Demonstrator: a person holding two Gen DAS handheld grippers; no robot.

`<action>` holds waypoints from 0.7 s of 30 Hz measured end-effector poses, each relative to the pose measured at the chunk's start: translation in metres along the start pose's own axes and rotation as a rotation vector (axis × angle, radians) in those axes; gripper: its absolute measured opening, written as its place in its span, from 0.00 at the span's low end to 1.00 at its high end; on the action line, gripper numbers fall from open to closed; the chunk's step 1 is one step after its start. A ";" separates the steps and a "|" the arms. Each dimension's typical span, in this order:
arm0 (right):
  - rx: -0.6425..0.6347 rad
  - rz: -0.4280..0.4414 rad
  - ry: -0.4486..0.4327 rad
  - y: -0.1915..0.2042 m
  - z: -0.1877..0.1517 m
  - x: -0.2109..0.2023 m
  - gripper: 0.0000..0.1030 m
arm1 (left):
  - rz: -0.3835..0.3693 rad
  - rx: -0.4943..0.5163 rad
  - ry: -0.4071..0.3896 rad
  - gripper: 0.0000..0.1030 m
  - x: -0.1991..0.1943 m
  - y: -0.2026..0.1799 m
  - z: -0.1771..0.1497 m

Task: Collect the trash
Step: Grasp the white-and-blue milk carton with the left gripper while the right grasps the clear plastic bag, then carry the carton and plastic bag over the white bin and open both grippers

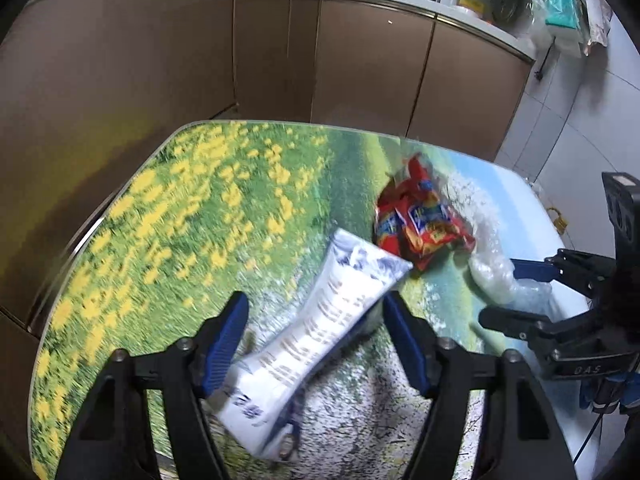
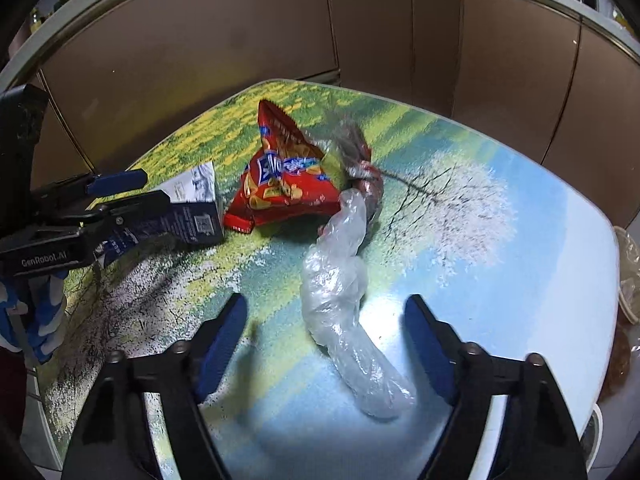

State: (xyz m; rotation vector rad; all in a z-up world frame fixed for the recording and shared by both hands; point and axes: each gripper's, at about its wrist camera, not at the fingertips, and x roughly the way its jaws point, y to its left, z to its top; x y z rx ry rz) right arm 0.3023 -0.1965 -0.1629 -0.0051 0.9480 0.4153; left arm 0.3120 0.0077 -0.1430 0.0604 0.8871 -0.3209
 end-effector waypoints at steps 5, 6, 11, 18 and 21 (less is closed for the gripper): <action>-0.020 -0.005 -0.003 0.006 -0.003 0.000 0.46 | -0.027 -0.029 0.002 0.35 0.001 -0.007 -0.008; -0.023 -0.006 -0.002 0.007 -0.004 0.000 0.36 | -0.029 -0.038 -0.001 0.32 0.001 -0.008 -0.009; -0.024 -0.005 0.001 0.011 -0.013 -0.009 0.22 | -0.043 -0.103 -0.023 0.28 -0.009 -0.006 -0.018; -0.008 0.028 -0.011 0.019 -0.026 -0.026 0.20 | -0.042 -0.158 -0.065 0.27 -0.039 -0.008 -0.031; -0.011 0.041 -0.028 0.028 -0.031 -0.041 0.20 | -0.036 -0.171 -0.086 0.27 -0.056 -0.009 -0.036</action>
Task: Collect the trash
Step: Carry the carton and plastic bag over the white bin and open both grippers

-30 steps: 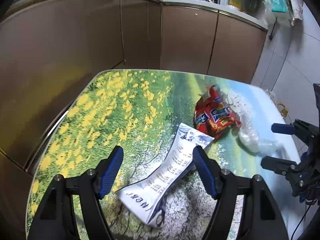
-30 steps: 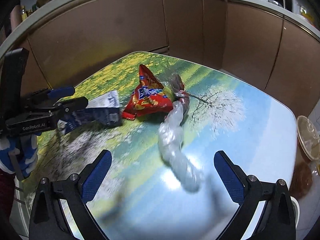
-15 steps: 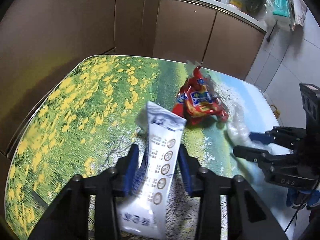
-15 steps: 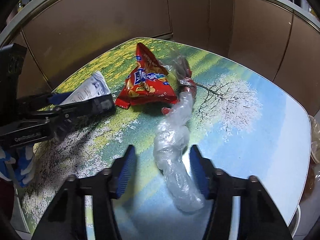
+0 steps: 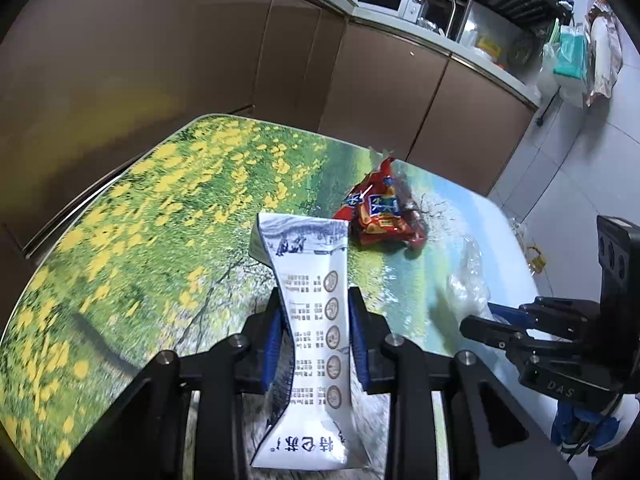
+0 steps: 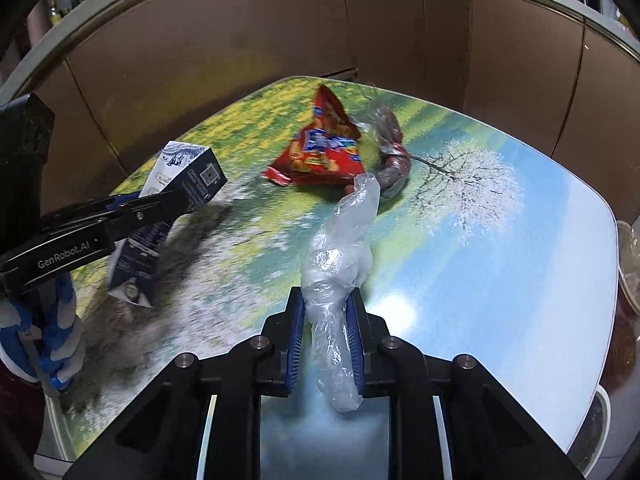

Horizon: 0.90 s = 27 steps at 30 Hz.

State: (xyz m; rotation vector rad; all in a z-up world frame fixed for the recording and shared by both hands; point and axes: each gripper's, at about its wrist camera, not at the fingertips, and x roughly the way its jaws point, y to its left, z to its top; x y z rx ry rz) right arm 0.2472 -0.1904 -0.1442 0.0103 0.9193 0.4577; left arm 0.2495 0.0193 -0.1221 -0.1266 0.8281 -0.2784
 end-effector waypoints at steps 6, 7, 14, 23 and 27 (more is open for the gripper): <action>-0.018 0.013 -0.039 0.020 -0.011 -0.036 0.20 | -0.012 -0.026 -0.053 0.27 -0.040 -0.008 -0.011; -0.021 0.015 -0.050 0.024 -0.013 -0.045 0.20 | -0.014 -0.026 -0.061 0.27 -0.047 -0.009 -0.013; -0.023 0.015 -0.125 0.042 -0.028 -0.097 0.20 | -0.016 -0.026 -0.119 0.27 -0.093 -0.020 -0.022; -0.009 0.003 -0.215 0.043 -0.051 -0.154 0.20 | -0.010 -0.018 -0.183 0.27 -0.144 -0.037 -0.030; 0.013 -0.009 -0.256 0.033 -0.063 -0.180 0.20 | 0.005 -0.006 -0.197 0.27 -0.159 -0.043 -0.030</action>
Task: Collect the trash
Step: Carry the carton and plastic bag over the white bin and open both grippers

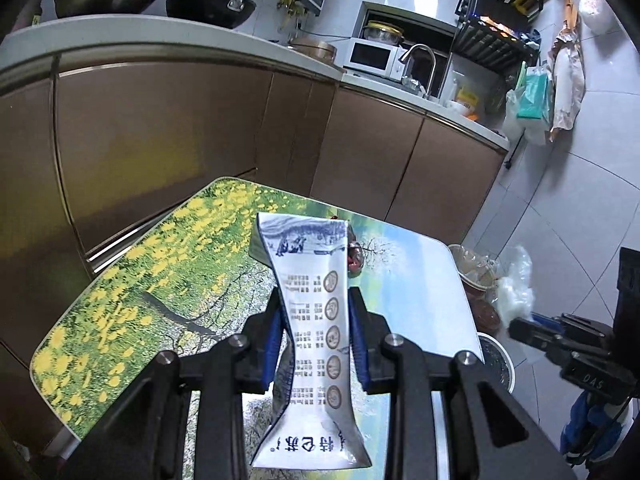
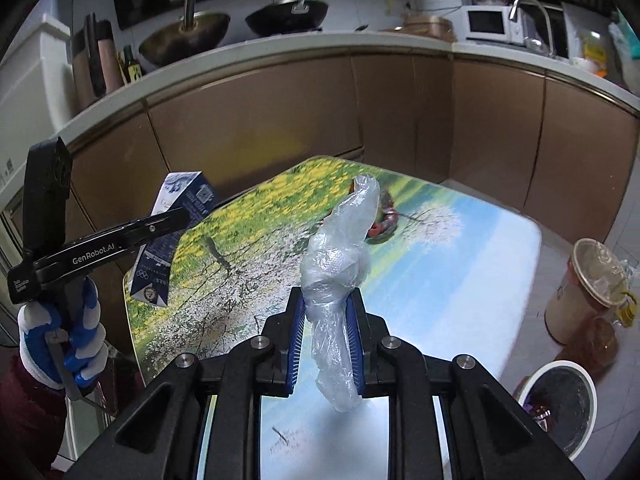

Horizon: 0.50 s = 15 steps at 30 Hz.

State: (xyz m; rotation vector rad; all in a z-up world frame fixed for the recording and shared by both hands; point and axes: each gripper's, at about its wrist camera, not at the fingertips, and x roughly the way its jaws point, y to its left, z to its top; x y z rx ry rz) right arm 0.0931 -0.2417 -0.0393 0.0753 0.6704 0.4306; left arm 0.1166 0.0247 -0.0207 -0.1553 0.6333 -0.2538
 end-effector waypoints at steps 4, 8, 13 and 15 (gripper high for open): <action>0.028 -0.025 -0.040 -0.015 -0.010 -0.027 0.20 | 0.006 0.015 -0.018 0.27 -0.012 -0.010 0.004; 0.081 -0.044 -0.077 -0.040 -0.023 -0.049 0.20 | -0.003 0.054 -0.019 0.27 -0.016 -0.032 0.007; 0.144 -0.088 -0.104 -0.076 -0.044 -0.069 0.20 | -0.052 0.129 0.016 0.27 -0.003 -0.079 0.007; 0.179 -0.117 -0.121 -0.096 -0.054 -0.079 0.20 | -0.082 0.162 0.036 0.27 0.007 -0.101 0.006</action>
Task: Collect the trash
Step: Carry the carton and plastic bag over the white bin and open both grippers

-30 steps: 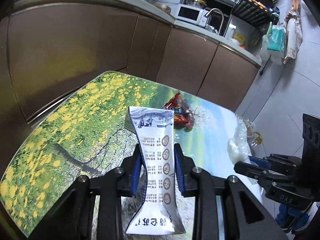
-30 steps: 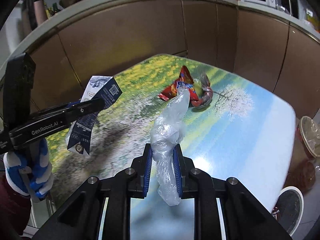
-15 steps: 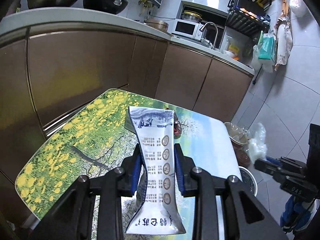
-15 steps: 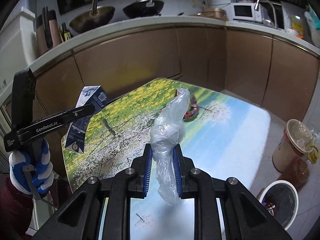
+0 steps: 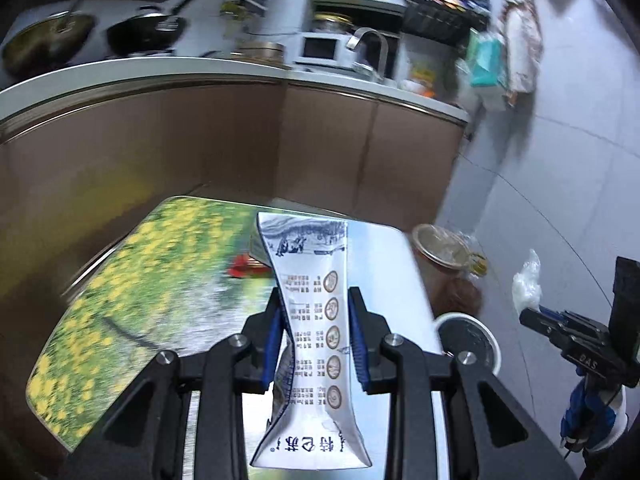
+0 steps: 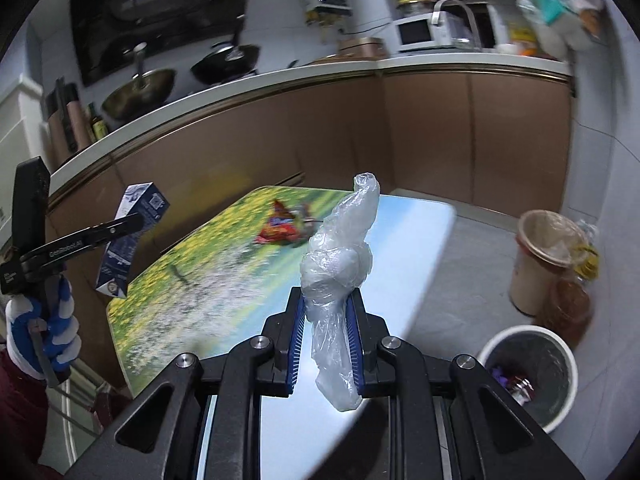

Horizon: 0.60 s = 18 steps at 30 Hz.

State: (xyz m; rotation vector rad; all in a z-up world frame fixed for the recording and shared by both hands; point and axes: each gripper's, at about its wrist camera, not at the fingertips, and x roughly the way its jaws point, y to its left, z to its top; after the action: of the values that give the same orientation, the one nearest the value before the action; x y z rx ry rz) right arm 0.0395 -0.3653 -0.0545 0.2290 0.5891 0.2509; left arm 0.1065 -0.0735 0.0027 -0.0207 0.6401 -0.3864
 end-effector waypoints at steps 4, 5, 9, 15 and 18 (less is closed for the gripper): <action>0.066 -0.072 -0.024 -0.048 -0.011 -0.014 0.20 | -0.082 0.089 0.059 0.27 0.035 -0.059 0.004; 0.081 -0.089 -0.026 -0.060 -0.015 -0.017 0.20 | -0.096 0.106 0.071 0.27 0.042 -0.071 0.004; 0.177 -0.161 -0.013 -0.115 -0.035 -0.019 0.20 | -0.187 0.200 0.141 0.27 0.089 -0.138 0.003; 0.258 -0.234 0.038 -0.173 -0.057 -0.005 0.20 | -0.295 0.280 0.224 0.27 0.155 -0.222 -0.001; 0.289 -0.261 0.057 -0.198 -0.061 0.006 0.20 | -0.334 0.299 0.263 0.28 0.187 -0.255 -0.005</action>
State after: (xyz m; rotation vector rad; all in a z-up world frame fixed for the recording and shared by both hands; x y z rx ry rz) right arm 0.0421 -0.5424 -0.1630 0.4207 0.7045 -0.0818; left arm 0.1524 -0.3770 -0.0747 0.2137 0.8356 -0.8144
